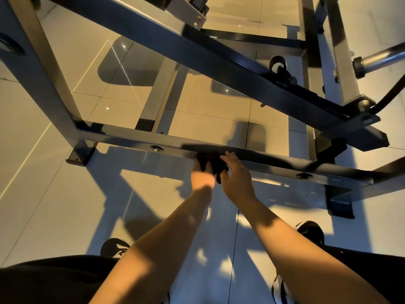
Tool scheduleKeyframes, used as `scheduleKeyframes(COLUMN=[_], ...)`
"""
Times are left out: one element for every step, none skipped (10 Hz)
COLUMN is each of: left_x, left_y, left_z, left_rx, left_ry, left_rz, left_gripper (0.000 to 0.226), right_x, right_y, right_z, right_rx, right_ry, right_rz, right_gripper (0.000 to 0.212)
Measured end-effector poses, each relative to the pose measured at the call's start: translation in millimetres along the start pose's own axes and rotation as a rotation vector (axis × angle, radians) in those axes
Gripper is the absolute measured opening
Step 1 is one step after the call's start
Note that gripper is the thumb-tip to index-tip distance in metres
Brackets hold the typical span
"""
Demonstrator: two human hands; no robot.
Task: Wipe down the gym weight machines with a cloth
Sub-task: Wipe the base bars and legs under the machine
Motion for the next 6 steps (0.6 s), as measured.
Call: scheduleKeyframes(left_x=[18, 31, 31, 4, -13, -4], left_y=[26, 48, 36, -2, -29, -21], left_z=[0, 7, 2, 9, 9, 5], left_rx=[-0.205, -0.123, -0.026, 0.122, 0.067, -0.003], left_ry=[0.095, 0.079, 0.063, -0.004, 0.019, 0.074], left_rz=[0.077, 0.148, 0.100, 0.020, -0.108, -0.082], left_gripper=[0.037, 0.040, 0.045, 0.043, 0.035, 0.036], right_x=[0, 0, 1, 4, 5, 4], right_y=[-1, -3, -3, 0, 7, 8], right_z=[0, -1, -1, 2, 6, 5], right_rx=[0.002, -0.003, -0.004, 0.023, 0.046, 0.044], right_ry=[-0.005, -0.006, -0.001, 0.005, -0.026, -0.032], right_rz=[0.000, -0.004, -0.014, -0.003, 0.032, 0.036], right_gripper=[0.047, 0.047, 0.048, 0.048, 0.048, 0.047])
Point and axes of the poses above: each hand's wrist, its own x-axis towards the middle knuckle, its own y-axis out of the back of the hand, z = x × y, the point moved 9 cm from there along x, towards the middle knuckle, and after that the axes turned 15 degrees about x, right-handed, at the moved point
